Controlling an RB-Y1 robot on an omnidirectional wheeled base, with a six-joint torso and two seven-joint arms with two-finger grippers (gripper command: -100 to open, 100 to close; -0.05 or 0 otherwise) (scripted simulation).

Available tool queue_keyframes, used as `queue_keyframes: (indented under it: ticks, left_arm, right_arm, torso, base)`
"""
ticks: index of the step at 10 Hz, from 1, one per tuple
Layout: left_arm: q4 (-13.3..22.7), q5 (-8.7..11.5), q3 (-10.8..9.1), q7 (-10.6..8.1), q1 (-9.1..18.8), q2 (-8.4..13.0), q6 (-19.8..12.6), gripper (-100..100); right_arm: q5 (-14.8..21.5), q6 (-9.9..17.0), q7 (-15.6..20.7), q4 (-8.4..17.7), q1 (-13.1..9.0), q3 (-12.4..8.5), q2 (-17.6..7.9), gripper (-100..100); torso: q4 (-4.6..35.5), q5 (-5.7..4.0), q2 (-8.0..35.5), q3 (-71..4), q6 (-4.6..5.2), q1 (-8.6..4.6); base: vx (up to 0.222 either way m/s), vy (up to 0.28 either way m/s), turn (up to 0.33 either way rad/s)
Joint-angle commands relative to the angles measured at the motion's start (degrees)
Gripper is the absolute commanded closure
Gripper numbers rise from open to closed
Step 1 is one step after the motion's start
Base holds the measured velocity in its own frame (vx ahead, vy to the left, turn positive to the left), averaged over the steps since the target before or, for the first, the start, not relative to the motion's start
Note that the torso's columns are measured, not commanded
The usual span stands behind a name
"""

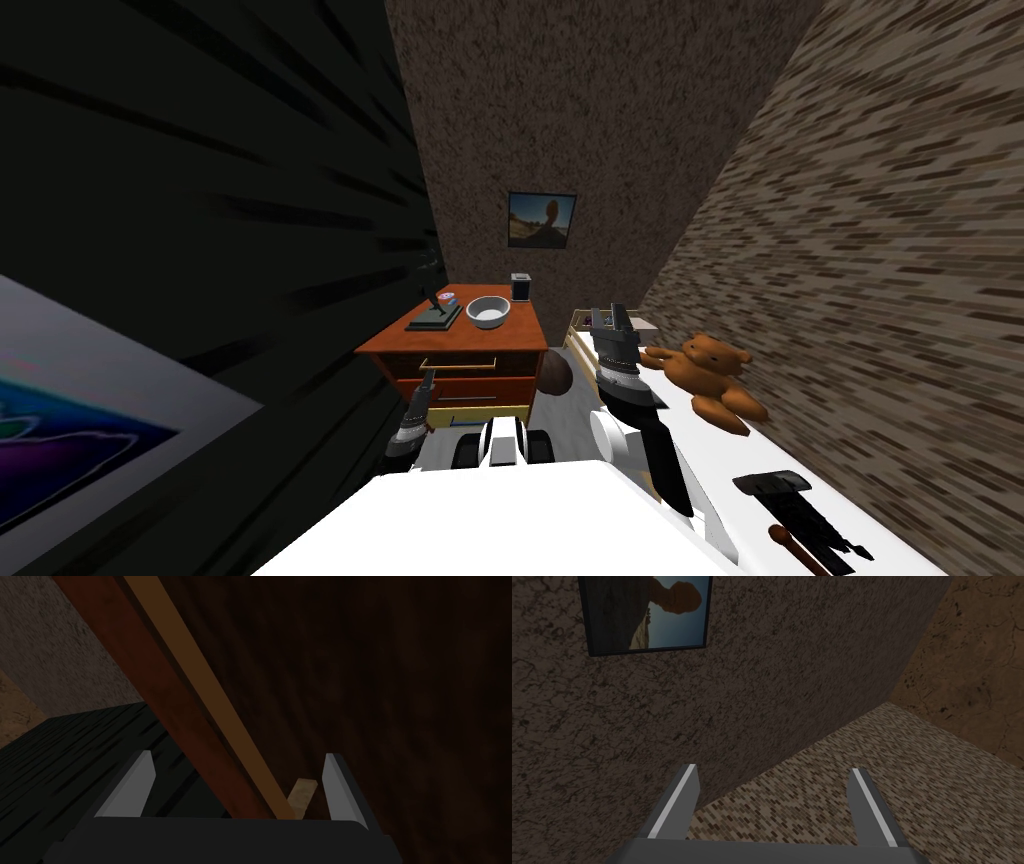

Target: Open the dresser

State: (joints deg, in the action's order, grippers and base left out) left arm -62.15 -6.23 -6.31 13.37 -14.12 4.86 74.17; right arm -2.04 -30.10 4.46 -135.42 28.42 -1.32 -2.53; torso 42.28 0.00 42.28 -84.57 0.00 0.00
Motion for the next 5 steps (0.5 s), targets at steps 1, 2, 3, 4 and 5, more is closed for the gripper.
queue_keyframes:
  ticks: [1,2,3,4,5]
  left_arm:
    - [-1.6,0.1,-0.03,-0.39,0.0,0.3,-1.5,-100]
    - [0.1,0.1,-0.15,-0.24,0.6,0.3,-0.6,100]
    - [0.8,0.0,0.00,0.10,-0.2,-0.1,0.8,100]
    - [1.1,-0.1,0.08,0.26,-0.6,-0.3,1.6,100]
    - [1.8,-0.3,0.24,0.60,-1.4,-0.7,3.0,100]
  right_arm:
    - [0.0,0.0,0.0,0.0,0.0,0.0,0.0,0]
    - [0.0,0.0,0.0,0.0,0.0,0.0,0.0,0]
    - [0.0,0.0,0.0,0.0,0.0,0.0,0.0,0]
    - [0.0,0.0,0.0,0.0,0.0,0.0,0.0,0]
    - [0.0,0.0,0.0,0.0,0.0,0.0,0.0,0]
  torso:
    - [0.0,0.01,0.0,0.0,0.00,0.02]
    - [0.0,0.02,0.0,0.0,0.00,0.06]
    - [0.0,0.03,-0.1,0.0,0.00,0.09]
    - [0.1,-0.13,0.1,0.0,0.08,-0.15]
    - [0.0,-0.08,0.0,0.0,0.03,-0.15]
  base:
    - [-0.012,-0.011,0.002]
    - [0.008,0.008,-0.008]
    - [0.024,0.032,0.000]
    - [0.031,0.039,-0.025]
    - [0.033,0.032,-0.015]
